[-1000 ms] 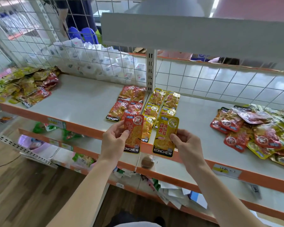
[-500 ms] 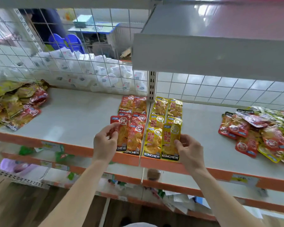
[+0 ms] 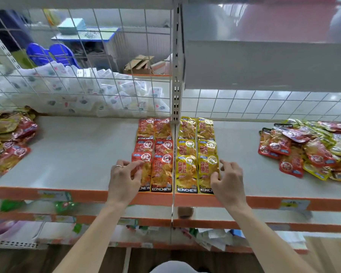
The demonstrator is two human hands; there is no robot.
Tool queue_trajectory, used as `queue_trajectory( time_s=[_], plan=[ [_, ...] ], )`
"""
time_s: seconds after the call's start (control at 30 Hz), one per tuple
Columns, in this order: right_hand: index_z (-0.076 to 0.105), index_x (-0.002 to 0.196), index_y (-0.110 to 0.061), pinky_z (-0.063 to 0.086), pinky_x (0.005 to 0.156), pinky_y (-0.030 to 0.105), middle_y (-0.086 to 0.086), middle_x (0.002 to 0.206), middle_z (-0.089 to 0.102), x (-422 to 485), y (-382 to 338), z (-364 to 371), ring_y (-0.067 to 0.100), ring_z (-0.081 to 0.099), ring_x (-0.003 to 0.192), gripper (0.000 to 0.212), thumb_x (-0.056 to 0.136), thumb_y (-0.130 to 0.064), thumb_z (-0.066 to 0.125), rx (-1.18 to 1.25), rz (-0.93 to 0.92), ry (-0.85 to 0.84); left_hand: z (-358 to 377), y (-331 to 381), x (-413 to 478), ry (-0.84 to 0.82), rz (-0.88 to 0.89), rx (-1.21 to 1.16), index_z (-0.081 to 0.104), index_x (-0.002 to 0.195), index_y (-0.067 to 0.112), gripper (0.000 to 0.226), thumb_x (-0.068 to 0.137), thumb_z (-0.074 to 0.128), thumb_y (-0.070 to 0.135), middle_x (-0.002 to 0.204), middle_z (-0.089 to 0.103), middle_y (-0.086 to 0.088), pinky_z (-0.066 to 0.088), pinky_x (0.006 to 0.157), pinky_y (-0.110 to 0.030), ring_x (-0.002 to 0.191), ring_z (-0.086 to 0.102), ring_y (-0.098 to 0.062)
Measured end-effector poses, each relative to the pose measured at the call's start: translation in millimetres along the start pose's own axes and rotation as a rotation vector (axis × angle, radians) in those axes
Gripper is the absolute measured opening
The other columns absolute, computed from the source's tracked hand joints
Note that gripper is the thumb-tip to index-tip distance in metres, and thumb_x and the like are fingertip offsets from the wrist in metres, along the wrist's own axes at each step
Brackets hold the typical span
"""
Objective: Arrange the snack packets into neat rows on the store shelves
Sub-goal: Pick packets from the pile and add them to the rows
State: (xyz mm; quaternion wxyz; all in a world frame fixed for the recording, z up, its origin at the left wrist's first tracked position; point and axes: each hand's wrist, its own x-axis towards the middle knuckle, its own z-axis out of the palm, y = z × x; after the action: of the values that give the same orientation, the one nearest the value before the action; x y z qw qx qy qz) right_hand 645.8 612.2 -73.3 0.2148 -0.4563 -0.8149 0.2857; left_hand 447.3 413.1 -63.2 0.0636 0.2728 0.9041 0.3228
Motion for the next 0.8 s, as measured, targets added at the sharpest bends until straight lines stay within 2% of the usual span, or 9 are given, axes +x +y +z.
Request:
queue_trajectory(
  time_s=[0.1,0.17,0.23,0.3,0.37,0.5,0.6,0.8],
  plan=[
    [0.05,0.137,-0.009,0.04,0.102,0.042,0.008,0.128,0.048,-3.1,-3.1,-2.0,0.025,0.039,0.123,0.051,0.088,-0.012,0.063,-0.041,-0.048,0.006,-3.0,0.4,-1.1,-0.016,-0.009,-0.002,0.062,0.132,0.024,0.037,0.096,0.065,0.029,0.123,0.04,-0.004,0.045,0.095,-0.036,0.121,0.032,-0.02],
    [0.046,0.142,-0.019,0.035,0.106,0.05,0.002,0.142,0.039,-2.7,-2.3,-2.6,0.022,0.032,0.132,0.057,0.088,-0.024,0.064,-0.149,-0.153,-0.05,-3.9,1.4,0.5,-0.023,0.02,0.015,0.055,0.138,0.026,0.045,0.095,0.065,0.033,0.139,0.036,-0.008,0.044,0.102,-0.046,0.13,0.03,-0.026],
    [0.038,0.148,-0.027,0.027,0.111,0.049,-0.005,0.158,0.025,-1.8,-0.3,-2.3,0.017,0.02,0.145,0.063,0.09,-0.036,0.059,-0.273,-0.261,-0.14,-2.4,2.2,3.5,-0.065,0.048,0.091,0.042,0.147,0.029,0.053,0.098,0.058,0.039,0.154,0.028,-0.012,0.036,0.11,-0.052,0.14,0.025,-0.031],
    [0.028,0.154,-0.032,0.018,0.117,0.045,-0.011,0.165,0.01,-2.1,1.7,-0.9,0.014,0.006,0.152,0.066,0.093,-0.043,0.05,-0.39,-0.312,-0.228,1.7,1.6,4.9,-0.129,0.054,0.209,0.025,0.155,0.03,0.058,0.102,0.043,0.047,0.164,0.015,-0.009,0.02,0.119,-0.05,0.15,0.014,-0.029],
    [0.024,0.156,-0.033,0.011,0.12,0.042,-0.013,0.166,0.009,-2.3,3.2,0.3,0.013,0.003,0.154,0.067,0.093,-0.048,0.041,-0.45,-0.322,-0.269,7.0,-0.6,3.3,-0.167,0.074,0.341,0.012,0.158,0.03,0.06,0.104,0.03,0.05,0.167,0.007,-0.005,0.009,0.123,-0.046,0.153,0.006,-0.024],
    [0.021,0.157,-0.032,0.01,0.12,0.04,-0.014,0.166,0.013,-2.7,3.3,1.5,0.01,0.003,0.153,0.069,0.093,-0.051,0.034,-0.461,-0.311,-0.28,10.8,-2.6,3.1,-0.224,0.083,0.435,0.001,0.158,0.031,0.06,0.105,0.021,0.049,0.168,0.002,-0.002,0.005,0.125,-0.045,0.154,0.001,-0.021],
    [0.021,0.158,-0.031,0.011,0.119,0.039,-0.013,0.166,0.013,-2.9,3.1,1.1,0.009,0.004,0.153,0.068,0.095,-0.05,0.037,-0.461,-0.313,-0.273,10.1,-4.6,4.5,-0.239,0.081,0.429,-0.001,0.157,0.032,0.06,0.105,0.022,0.049,0.167,0.002,-0.002,0.004,0.125,-0.046,0.153,0.0,-0.022],
    [0.022,0.158,-0.03,0.011,0.119,0.04,-0.013,0.166,0.012,-3.8,0.6,-0.6,0.009,0.002,0.153,0.071,0.09,-0.052,0.029,-0.452,-0.306,-0.284,10.1,-0.1,1.2,-0.166,0.094,0.386,0.014,0.155,0.029,0.056,0.104,0.031,0.047,0.165,0.013,-0.003,0.006,0.124,-0.044,0.151,0.009,-0.023]
  ],
)
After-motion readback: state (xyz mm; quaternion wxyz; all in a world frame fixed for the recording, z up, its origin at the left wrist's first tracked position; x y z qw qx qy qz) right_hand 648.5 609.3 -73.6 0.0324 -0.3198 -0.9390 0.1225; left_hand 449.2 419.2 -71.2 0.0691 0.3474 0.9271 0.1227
